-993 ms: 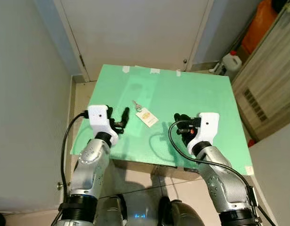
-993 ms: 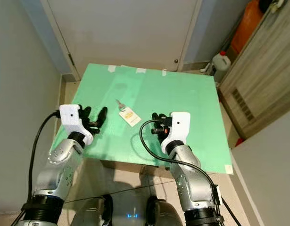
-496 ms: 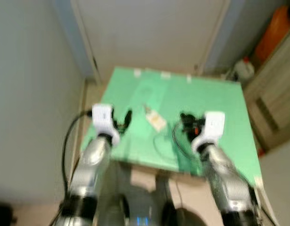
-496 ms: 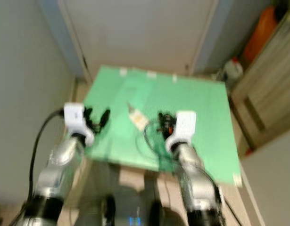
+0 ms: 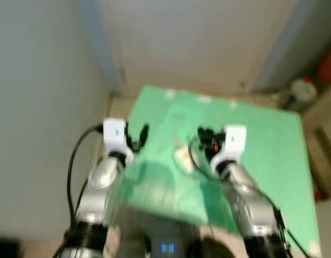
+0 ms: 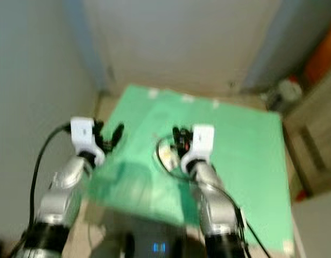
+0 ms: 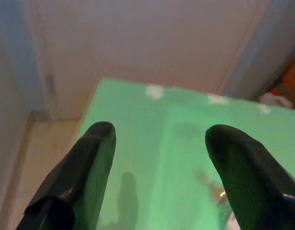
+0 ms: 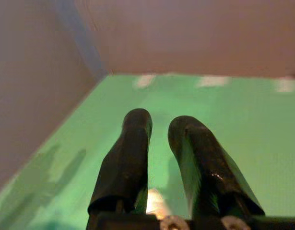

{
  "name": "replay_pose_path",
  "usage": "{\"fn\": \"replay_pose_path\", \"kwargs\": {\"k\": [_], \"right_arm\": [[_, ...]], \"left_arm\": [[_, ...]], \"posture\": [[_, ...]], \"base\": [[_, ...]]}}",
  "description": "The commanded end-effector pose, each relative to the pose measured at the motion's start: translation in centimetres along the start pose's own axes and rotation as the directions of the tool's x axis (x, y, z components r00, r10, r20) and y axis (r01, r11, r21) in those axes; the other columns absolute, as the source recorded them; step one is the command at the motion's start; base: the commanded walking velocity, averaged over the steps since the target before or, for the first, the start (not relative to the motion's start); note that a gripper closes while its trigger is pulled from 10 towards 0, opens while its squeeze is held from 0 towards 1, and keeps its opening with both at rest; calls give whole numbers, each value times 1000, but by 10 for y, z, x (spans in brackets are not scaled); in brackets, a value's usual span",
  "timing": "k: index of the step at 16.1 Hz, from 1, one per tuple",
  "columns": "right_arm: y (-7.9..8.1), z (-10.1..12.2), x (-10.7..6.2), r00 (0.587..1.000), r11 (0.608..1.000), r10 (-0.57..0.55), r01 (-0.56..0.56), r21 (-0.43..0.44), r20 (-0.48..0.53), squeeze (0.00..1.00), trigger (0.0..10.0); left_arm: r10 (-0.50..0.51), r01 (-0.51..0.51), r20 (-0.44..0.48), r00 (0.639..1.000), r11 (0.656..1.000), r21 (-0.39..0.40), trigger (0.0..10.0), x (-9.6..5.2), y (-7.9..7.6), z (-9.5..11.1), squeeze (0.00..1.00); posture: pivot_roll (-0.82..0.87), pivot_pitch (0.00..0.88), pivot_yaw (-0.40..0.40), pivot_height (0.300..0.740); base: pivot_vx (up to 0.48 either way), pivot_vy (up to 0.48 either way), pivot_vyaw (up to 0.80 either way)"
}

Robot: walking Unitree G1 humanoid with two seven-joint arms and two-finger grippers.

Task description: Hang keys on a hook

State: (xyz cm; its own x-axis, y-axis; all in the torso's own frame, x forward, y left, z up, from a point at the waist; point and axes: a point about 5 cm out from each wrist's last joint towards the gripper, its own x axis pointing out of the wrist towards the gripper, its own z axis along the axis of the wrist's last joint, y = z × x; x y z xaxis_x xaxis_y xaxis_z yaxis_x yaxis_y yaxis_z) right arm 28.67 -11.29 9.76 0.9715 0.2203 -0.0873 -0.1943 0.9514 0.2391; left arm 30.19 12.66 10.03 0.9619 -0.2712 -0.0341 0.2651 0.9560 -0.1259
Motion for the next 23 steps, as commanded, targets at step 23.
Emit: {"fn": "replay_pose_path", "kwargs": {"k": [23], "right_arm": [[-21, -8, -45, 987, 989, -74, 54, -139, -141, 0, 10000]], "left_arm": [[-171, -33, -239, 956, 745, -667, 10000, 28, -30, -47, 0]], "posture": [[-53, 391, -44, 740]], "base": [[0, 0, 0]]}}
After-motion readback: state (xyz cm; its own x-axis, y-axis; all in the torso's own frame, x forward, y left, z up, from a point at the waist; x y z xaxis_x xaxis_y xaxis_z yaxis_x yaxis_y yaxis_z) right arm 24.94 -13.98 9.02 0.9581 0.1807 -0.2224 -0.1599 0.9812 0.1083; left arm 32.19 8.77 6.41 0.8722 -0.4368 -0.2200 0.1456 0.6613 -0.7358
